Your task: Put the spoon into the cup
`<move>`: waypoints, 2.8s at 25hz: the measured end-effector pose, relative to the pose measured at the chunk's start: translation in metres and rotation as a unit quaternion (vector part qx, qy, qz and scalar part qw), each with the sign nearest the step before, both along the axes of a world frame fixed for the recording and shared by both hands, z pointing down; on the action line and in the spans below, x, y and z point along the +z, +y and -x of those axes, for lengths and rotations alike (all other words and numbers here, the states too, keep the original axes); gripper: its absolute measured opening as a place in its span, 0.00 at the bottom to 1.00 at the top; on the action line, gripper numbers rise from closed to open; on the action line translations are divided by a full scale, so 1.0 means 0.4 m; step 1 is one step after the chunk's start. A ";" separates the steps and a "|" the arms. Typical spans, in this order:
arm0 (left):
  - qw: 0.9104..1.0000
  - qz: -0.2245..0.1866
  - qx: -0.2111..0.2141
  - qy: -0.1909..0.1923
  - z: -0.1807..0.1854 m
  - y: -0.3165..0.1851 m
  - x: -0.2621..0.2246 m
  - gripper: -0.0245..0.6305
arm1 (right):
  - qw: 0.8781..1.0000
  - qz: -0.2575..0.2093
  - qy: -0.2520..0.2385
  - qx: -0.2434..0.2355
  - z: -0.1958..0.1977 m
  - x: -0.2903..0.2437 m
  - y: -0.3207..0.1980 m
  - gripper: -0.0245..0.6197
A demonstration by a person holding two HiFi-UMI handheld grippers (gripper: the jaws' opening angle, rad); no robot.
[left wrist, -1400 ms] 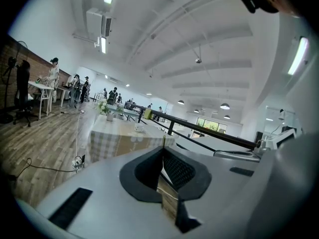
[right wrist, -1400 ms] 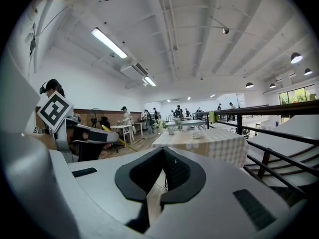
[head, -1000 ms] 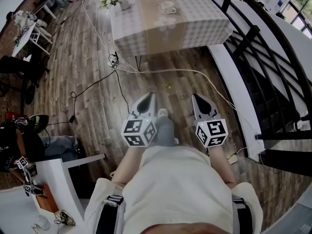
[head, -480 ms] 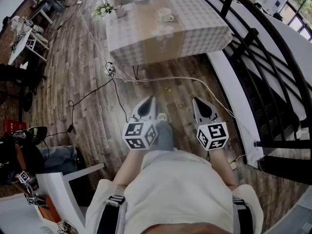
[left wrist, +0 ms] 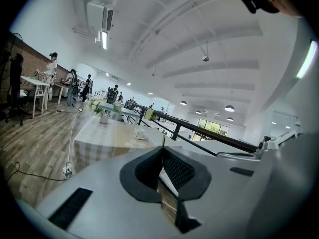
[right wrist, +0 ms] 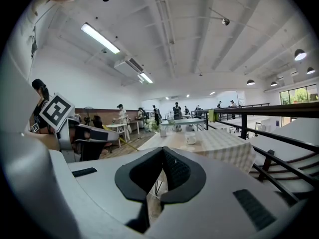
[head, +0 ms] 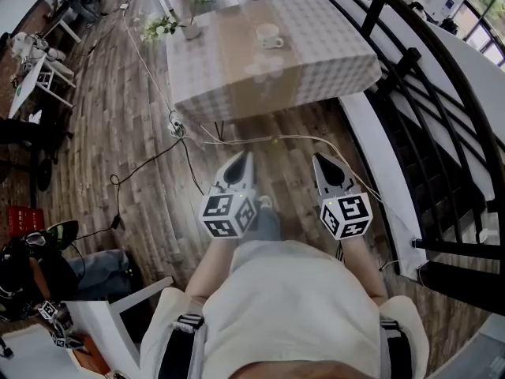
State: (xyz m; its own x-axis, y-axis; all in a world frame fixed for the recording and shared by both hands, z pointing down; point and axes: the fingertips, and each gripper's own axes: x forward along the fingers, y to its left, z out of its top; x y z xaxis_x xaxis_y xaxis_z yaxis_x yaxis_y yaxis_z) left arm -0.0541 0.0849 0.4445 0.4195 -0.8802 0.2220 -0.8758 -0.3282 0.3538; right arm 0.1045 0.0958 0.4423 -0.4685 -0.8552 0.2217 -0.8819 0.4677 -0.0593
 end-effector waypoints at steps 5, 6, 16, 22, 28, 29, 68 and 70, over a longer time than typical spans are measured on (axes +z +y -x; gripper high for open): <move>1.000 0.000 0.008 0.002 0.007 -0.094 -0.014 0.04 | 1.000 -0.003 0.001 0.006 0.010 -0.021 -0.089 0.04; 1.000 0.000 0.009 0.003 0.011 -0.111 -0.015 0.04 | 1.000 -0.002 0.002 0.007 0.014 -0.021 -0.105 0.04; 1.000 -0.003 0.021 0.011 0.062 -0.288 -0.026 0.04 | 1.000 -0.003 0.009 0.014 0.074 -0.031 -0.275 0.04; 0.999 0.000 0.033 0.008 0.092 -0.378 -0.015 0.04 | 1.000 -0.001 0.009 0.021 0.111 -0.021 -0.362 0.04; 0.999 0.001 0.037 0.009 0.108 -0.453 -0.008 0.04 | 1.000 0.003 0.009 0.023 0.134 -0.014 -0.429 0.04; 0.999 0.002 0.037 0.009 0.112 -0.463 -0.006 0.04 | 1.000 0.003 0.009 0.023 0.138 -0.012 -0.436 0.04; 0.999 0.045 0.020 0.012 -0.020 -1.033 0.043 0.04 | 0.999 0.011 0.014 -0.046 0.084 -0.026 -1.059 0.04; 0.999 0.050 0.021 0.009 -0.026 -1.058 0.052 0.04 | 0.999 0.014 0.013 -0.046 0.078 -0.021 -1.086 0.04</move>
